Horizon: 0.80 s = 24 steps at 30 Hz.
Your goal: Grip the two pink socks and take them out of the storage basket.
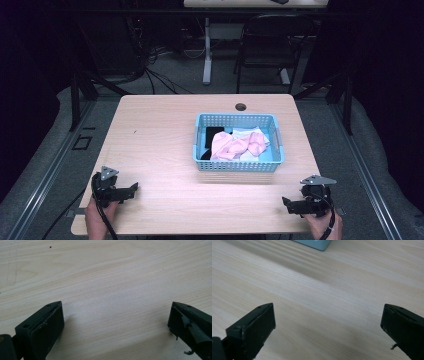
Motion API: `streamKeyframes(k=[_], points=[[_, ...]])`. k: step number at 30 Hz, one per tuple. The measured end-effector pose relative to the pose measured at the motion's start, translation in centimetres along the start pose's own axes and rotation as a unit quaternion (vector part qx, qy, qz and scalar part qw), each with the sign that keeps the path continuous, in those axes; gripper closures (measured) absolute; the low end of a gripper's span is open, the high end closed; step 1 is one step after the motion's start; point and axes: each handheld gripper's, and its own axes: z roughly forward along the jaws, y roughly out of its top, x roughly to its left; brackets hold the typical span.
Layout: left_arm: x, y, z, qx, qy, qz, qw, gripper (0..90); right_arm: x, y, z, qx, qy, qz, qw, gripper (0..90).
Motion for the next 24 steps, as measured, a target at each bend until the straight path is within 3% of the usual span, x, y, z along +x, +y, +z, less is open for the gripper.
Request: streamKeyframes(k=[12, 24], points=[[0.0, 0.0, 0.0, 0.000, 0.000, 0.000, 1.0000, 0.6, 1.3, 2.7, -2.2, 0.003, -0.001, -0.027, 0.9996, 0.0], [0.0, 0.0, 0.0, -0.001, 0.001, 0.001, 1.0000, 0.6, 1.8, 7.1, -4.6, -0.005, -0.001, -0.052, 0.9986, 0.0]])
